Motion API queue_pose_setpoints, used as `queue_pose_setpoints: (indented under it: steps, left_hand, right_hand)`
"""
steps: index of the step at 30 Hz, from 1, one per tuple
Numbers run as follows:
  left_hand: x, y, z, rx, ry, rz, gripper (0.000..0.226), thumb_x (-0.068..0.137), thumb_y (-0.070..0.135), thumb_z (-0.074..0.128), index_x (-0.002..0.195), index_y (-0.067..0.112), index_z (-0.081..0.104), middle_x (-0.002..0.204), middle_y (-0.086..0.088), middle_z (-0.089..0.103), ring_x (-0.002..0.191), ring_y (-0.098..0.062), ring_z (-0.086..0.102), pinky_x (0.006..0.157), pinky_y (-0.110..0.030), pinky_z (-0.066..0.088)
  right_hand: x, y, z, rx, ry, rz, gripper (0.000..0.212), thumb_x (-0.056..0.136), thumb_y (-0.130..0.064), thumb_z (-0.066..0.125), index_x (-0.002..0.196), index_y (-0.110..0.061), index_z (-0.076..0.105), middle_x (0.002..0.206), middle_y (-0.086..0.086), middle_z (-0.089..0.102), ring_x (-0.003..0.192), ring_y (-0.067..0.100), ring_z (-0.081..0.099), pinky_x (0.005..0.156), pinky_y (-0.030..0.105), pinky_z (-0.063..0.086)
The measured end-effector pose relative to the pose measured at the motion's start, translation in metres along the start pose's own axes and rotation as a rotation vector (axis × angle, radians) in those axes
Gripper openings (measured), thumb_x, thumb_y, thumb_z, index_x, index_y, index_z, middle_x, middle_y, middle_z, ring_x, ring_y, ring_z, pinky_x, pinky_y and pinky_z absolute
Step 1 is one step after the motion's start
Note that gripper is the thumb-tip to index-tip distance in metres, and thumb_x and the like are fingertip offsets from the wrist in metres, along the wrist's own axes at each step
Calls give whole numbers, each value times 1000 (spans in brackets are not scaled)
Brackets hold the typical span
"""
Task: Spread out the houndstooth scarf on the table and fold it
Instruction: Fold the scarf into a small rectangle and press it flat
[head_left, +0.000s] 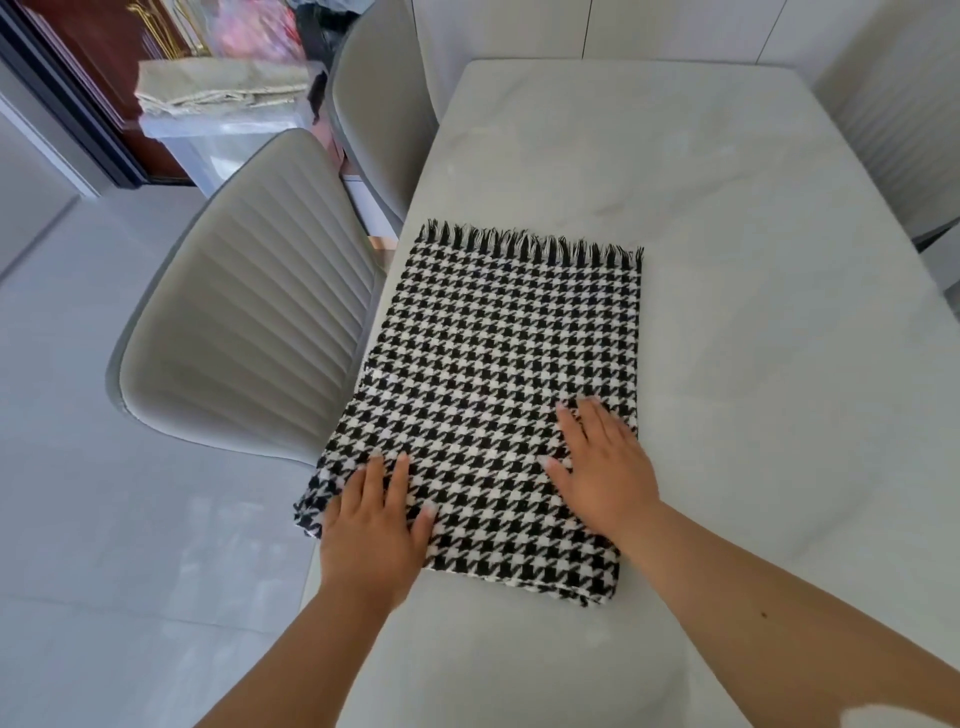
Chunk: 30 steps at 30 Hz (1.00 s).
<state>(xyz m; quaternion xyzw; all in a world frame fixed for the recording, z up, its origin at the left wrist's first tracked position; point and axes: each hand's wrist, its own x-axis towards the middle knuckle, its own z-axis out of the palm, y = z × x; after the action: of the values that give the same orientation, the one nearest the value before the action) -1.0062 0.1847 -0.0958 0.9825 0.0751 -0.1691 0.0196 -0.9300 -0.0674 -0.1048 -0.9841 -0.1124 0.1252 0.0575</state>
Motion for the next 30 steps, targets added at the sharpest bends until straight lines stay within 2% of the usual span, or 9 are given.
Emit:
queue_pose_setpoints:
  steps: [3,6,9,11,14,17,22,26,30]
  left_hand:
    - [-5,10,-6,40,58,103,75,90,62,9,143,21,44,142,-10,52,122,-32,54,95,-47,46]
    - [6,26,-17,-44,216,216,60,94,52,26,126,15,62,120,-9,66,108,-31,62,90,-44,51]
    - [33,52,-28,-64,266,374,58,93,49,31,135,16,53,139,-11,54,132,-31,47,110,-47,30]
    - [53,68,-35,-29,191,482,63,95,51,20,148,20,35,156,-10,30,146,-25,18,116,-46,9]
    - [85,71,-29,63,58,485,66,91,58,1,152,33,-4,161,-2,-11,142,-16,-23,118,-47,-14]
    - [108,52,-23,68,60,367,67,88,65,-5,149,40,-15,160,1,-17,144,-18,-24,116,-49,-17]
    - [137,36,-41,31,61,141,64,94,59,4,151,33,-11,162,-3,-10,148,-22,-16,117,-52,-13]
    - [165,62,-60,53,151,295,66,95,59,4,151,30,-13,160,-5,-17,146,-24,-22,115,-51,-17]
    - [194,75,-60,126,-23,365,64,95,61,5,148,36,-20,160,-2,-19,146,-23,-21,118,-54,-8]
  right_hand:
    - [4,23,-8,-41,18,75,73,94,-58,7,153,-16,5,161,9,5,148,21,3,118,35,-2]
    - [20,28,-27,-45,114,157,56,97,-45,27,140,-10,41,143,11,45,132,25,39,113,37,25]
    - [39,13,-38,43,254,158,50,96,-40,39,134,-8,47,134,11,52,124,27,45,107,38,33]
    - [49,1,-33,82,249,73,57,97,-43,38,144,-9,37,148,11,39,138,27,33,117,39,23]
    - [54,1,-18,37,112,24,73,93,-57,12,153,-16,14,160,5,14,148,20,7,121,36,4]
    - [52,27,-10,-9,48,92,79,88,-65,-3,153,-19,-2,161,2,-4,148,15,-10,119,35,-8]
    - [60,53,-21,-75,22,238,76,89,-62,-3,152,-20,-7,161,3,-7,147,16,-12,119,39,-11]
    - [94,39,-36,-59,65,223,76,89,-63,-3,153,-21,-6,161,5,-6,148,20,-11,120,43,-7]
    - [119,36,-41,-87,-102,185,72,93,-63,4,151,-26,-14,160,4,-15,147,20,-16,119,46,-4]
